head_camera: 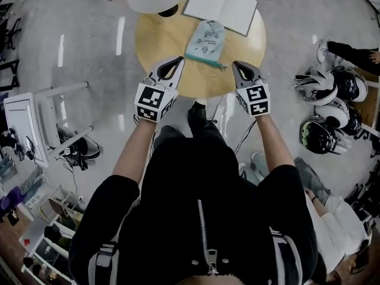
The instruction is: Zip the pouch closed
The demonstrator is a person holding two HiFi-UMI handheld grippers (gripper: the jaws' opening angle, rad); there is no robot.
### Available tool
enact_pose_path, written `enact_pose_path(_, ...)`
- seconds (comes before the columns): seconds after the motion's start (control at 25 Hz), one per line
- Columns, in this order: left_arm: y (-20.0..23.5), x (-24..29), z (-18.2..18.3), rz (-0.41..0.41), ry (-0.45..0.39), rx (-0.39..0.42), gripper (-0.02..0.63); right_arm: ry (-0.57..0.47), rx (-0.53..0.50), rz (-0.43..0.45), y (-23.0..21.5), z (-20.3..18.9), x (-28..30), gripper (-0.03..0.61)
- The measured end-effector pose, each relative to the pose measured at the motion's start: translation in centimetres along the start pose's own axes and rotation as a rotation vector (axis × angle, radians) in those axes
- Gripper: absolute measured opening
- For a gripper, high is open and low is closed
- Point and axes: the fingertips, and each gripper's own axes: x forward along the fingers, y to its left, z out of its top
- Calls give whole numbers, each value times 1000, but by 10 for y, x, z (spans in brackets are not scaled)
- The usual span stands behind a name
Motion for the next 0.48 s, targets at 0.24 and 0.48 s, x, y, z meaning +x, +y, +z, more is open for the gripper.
enact_pose_path(0.24,10,-1,-10,32,37,-7,8,164,-70,108,1,-48,30,55)
enact_pose_path(0.48,23,-6,-18,67,64,-24,8,334,-299,209,0,-84,55,81)
